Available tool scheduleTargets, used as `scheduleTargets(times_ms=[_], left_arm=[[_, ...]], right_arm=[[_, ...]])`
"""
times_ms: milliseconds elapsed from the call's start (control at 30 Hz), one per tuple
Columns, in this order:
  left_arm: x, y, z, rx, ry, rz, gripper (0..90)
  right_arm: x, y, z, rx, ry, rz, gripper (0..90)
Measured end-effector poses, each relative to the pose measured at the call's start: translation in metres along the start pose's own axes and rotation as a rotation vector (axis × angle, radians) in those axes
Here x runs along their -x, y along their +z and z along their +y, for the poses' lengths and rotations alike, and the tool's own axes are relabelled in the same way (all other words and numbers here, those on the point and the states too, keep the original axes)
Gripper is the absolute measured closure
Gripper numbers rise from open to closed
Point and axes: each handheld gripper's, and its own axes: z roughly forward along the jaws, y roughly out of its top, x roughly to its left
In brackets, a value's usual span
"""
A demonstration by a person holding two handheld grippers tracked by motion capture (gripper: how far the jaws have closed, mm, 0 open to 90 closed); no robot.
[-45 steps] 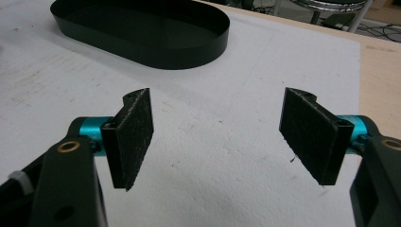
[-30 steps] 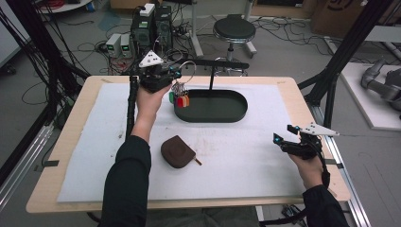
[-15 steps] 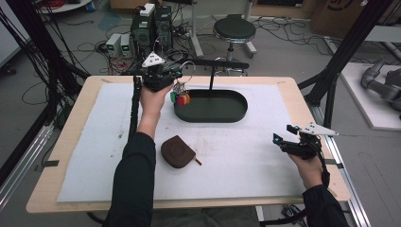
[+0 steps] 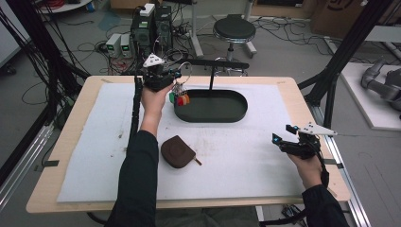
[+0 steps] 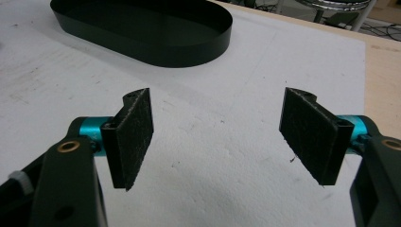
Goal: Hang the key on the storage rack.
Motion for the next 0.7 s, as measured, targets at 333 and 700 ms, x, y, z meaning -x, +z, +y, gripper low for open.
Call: scheduleTargets(times_ms=[333, 700], left_arm=[[-0.0032, 0.0015, -0.0024, -0.004, -0.022, 0.014, 86.3], [-0.0023, 0.0051, -0.0046, -0.034, -0.012, 0.026, 84.9]], right_arm=[[0.0001, 0.0000, 0.0000, 0.002, -0.001, 0.001, 27.4], [0.0002, 0.0002, 0.0000, 0.003, -0.002, 0.001, 27.4]])
